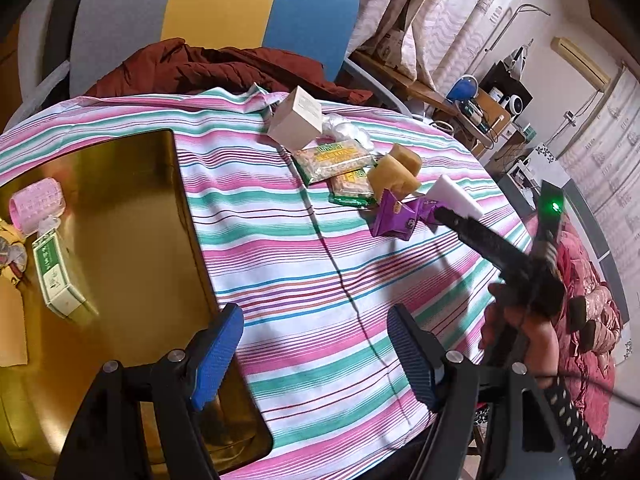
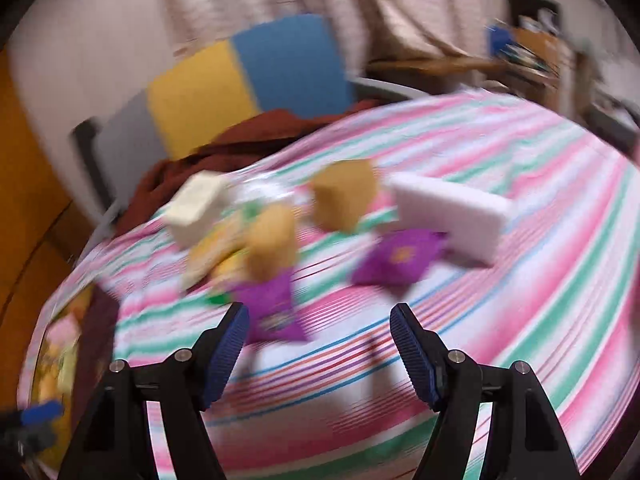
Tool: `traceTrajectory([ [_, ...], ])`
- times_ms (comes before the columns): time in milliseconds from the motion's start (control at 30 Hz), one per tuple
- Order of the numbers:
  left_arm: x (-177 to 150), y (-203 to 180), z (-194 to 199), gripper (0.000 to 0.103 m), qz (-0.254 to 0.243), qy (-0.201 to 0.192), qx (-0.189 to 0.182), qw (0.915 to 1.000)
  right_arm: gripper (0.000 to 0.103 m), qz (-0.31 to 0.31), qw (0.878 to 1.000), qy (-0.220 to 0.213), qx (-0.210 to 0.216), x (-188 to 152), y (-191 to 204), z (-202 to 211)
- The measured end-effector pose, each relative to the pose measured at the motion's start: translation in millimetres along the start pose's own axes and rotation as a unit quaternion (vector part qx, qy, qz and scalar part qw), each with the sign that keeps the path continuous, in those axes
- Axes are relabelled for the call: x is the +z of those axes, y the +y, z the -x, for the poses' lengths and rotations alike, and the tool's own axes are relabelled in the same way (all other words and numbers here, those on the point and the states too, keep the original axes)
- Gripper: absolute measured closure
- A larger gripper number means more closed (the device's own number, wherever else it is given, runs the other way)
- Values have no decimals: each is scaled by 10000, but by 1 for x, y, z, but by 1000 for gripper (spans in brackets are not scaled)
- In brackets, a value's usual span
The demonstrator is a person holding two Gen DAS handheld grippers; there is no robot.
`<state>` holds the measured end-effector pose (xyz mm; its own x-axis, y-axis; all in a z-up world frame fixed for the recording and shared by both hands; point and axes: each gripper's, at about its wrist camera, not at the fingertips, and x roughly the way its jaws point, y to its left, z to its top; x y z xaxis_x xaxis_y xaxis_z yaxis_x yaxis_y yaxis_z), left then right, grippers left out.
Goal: Organize objects
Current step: 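Return both tools to the table and grasp purple snack packets with each gripper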
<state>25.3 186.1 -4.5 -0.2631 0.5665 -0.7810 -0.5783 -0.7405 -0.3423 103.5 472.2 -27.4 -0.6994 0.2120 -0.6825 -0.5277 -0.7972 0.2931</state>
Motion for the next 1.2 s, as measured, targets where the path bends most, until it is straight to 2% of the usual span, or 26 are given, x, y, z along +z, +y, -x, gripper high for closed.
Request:
traceTrajectory([
  [67,2,-4,-4,27,-28,38,-20,10000,29,-68,9999,8,-141,9,-11,-10],
  [167,4,-11,-10,27,-89,114,-49,9999,32,234,9985,81,-497,21,-13,-32],
  [233,7,-16,-15,27,-144,178,-74,9997,37,324,9978,175,-546,28,-16,-46],
  [300,10,-22,-21,27,-221,234,-77,9995,46,411,9971,264,-583,30,-18,-56],
  [367,12,-27,-25,27,-294,263,-76,9992,47,471,9970,245,-555,30,-17,-63],
  [667,33,-55,-67,27,-487,479,-126,9976,58,381,9985,-17,-396,23,-24,-53],
  [800,41,-70,-90,27,-625,454,-33,9970,58,138,9984,-202,-501,16,-35,-42],
  [1000,52,-96,-122,27,-806,397,-131,9959,58,-395,9971,-403,-501,8,-57,-33],
  [1200,60,-108,-160,26,-810,461,-87,9956,58,-514,9963,-482,-491,7,-62,-33],
])
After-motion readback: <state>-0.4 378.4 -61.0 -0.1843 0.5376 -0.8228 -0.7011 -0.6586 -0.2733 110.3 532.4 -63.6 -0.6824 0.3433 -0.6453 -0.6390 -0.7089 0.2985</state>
